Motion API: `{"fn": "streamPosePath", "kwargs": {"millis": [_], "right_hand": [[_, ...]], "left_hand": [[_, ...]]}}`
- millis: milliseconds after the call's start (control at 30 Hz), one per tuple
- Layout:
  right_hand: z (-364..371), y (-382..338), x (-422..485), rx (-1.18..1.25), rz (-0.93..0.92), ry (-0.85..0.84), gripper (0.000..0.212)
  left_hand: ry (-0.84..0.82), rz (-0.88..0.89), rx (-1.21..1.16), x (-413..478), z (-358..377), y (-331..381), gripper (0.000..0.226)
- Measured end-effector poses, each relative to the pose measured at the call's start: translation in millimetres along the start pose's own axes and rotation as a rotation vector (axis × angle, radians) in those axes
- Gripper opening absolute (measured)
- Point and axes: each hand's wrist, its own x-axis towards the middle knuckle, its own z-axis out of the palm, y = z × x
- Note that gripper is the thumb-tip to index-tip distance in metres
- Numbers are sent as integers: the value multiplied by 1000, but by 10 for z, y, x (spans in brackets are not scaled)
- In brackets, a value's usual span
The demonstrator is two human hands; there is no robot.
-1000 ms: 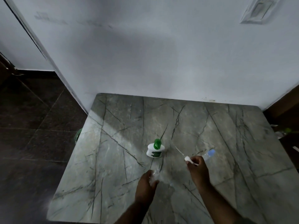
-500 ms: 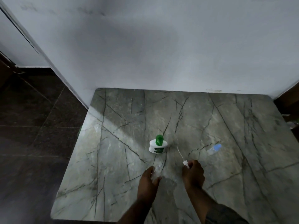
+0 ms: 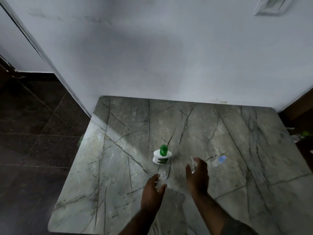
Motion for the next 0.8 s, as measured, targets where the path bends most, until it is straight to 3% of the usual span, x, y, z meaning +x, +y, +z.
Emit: {"fn": "streamPosePath", "kwargs": {"millis": [67,133,267,800], "right_hand": [[-95,-310,100,158,-64,-84,31],[-172,-609,222,270,-128,-280,29],[-237,-1014,406,290,-228,-538,36],[-168,-1092,534,187,-280,-667,19]], "left_hand": [[18,10,-13,-3,-24,81,54],[24,36,-27,7,-28,143,52],[34,48,-43,35,-4,271,52],[121,102,-105,153,-39,445,53]]}}
